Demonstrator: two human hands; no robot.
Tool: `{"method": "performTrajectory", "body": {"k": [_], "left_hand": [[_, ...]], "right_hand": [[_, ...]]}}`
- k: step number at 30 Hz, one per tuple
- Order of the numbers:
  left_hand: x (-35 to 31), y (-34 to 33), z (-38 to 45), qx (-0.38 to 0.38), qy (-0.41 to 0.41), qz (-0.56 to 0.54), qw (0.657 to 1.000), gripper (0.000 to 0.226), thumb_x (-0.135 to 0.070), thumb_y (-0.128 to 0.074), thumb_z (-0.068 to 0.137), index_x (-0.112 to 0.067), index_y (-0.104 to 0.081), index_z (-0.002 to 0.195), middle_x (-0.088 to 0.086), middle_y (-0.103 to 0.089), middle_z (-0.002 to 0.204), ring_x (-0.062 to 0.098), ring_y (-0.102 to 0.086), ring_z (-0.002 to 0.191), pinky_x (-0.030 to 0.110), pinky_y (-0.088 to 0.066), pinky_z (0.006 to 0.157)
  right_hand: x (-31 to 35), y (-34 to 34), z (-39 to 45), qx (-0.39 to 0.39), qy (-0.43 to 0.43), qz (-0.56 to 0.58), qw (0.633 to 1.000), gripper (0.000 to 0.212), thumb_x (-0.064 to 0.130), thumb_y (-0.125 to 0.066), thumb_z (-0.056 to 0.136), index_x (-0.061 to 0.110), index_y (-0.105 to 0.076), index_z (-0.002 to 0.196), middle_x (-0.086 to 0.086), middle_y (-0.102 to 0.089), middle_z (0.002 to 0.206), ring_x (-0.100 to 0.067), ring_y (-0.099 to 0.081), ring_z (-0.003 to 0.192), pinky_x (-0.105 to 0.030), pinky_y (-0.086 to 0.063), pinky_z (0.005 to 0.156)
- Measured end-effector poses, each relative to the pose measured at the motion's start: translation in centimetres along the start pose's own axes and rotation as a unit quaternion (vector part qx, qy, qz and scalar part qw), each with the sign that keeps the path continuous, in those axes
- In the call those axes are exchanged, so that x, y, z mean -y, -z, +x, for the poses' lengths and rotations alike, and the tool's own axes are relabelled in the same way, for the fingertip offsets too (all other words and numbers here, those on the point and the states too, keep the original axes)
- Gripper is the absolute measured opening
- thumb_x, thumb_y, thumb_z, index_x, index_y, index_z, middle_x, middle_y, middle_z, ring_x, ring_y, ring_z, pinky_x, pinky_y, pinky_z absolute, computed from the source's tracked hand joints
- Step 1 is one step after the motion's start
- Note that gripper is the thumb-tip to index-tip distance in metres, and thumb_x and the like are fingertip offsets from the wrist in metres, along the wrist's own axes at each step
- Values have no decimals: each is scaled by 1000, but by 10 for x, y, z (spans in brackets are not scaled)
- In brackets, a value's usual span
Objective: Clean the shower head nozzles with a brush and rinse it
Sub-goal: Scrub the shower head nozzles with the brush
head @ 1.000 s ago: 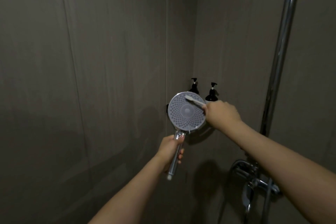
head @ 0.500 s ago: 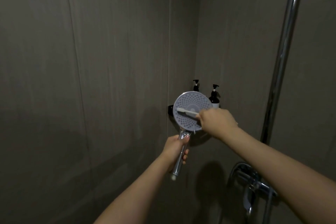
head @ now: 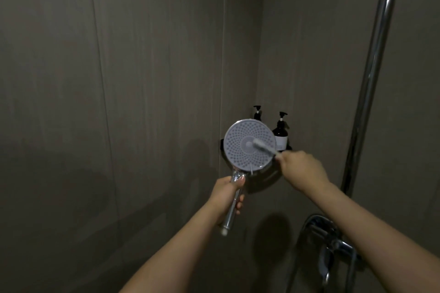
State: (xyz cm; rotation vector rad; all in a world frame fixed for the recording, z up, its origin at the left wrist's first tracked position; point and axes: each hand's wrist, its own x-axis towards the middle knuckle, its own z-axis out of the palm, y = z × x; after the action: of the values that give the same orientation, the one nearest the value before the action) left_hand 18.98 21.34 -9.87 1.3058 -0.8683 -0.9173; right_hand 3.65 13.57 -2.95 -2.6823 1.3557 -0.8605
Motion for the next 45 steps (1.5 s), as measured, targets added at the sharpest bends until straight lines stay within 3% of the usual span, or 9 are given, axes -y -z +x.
{"method": "performTrajectory", "body": {"k": [3,14,18,23,28,34,39,42,45], "left_hand": [[-2,2,1,-2,-1,-1,1000,24,-24,-48,93,-16,-45,70,3,-46,49,10,-39,32,14,-34,37],[3,4,2,-1,13,-16,1000,22,-24,-47,93,-16,-42,73,4,-44,51,10,-39,32,15,-33,38],[4,5,3,-1,14,-12,1000,23,-26,-48,93,-16,-43,73,4,-45,52,11,-39,33,16,-33,38],[5,0,3,-1,4,-11,1000,24,-25,-49,93,-16,-43,72,4,-45,50,11,-40,32,16,-34,37],[3,-3,3,6,-6,23,1000,25,-30,-49,93,-16,-44,74,5,-46,52,11,-41,33,16,-34,38],[5,-1,4,20,20,-9,1000,50,-57,-34,92,-14,-55,79,3,-48,51,13,-42,38,19,-36,39],[7,5,6,15,23,-26,999,62,-63,-23,91,-12,-55,79,2,-49,51,11,-43,37,19,-37,38],[6,6,7,5,43,-37,998,66,-67,-19,88,-13,-54,78,3,-48,51,12,-43,37,17,-36,38],[2,6,9,20,66,-71,995,75,-72,-14,85,-10,-55,72,4,-49,47,12,-43,36,16,-36,38]], "right_hand": [[-3,-1,1,-10,-21,31,999,36,33,-31,99,12,-60,99,-12,-62,85,-28,-55,70,-33,-42,60],[-19,-8,-9,-4,9,-11,1000,38,36,-32,98,11,-60,100,-14,-64,90,-31,-61,79,-37,-50,67],[-16,-16,-19,32,23,-30,999,36,36,-32,99,12,-59,104,-14,-65,98,-31,-62,86,-31,-37,63],[-10,-13,-14,23,25,-40,999,36,35,-32,99,12,-60,105,-9,-63,84,-27,-60,76,-28,-36,56],[-2,-13,-15,24,50,-68,996,35,35,-31,99,12,-58,105,-12,-65,97,-30,-62,86,-31,-39,63],[-1,-17,-12,53,57,-78,994,36,35,-32,99,13,-59,106,-12,-64,98,-29,-60,84,-30,-38,63],[-2,-23,-16,59,56,-63,995,35,35,-34,98,15,-61,107,-12,-65,101,-30,-62,89,-31,-40,65],[6,-28,-20,118,88,-74,986,35,38,-35,98,17,-62,105,-11,-65,103,-29,-62,92,-34,-44,71],[11,-28,-21,96,70,-58,991,35,38,-35,97,17,-62,106,-11,-65,103,-29,-62,93,-38,-48,77]]}}
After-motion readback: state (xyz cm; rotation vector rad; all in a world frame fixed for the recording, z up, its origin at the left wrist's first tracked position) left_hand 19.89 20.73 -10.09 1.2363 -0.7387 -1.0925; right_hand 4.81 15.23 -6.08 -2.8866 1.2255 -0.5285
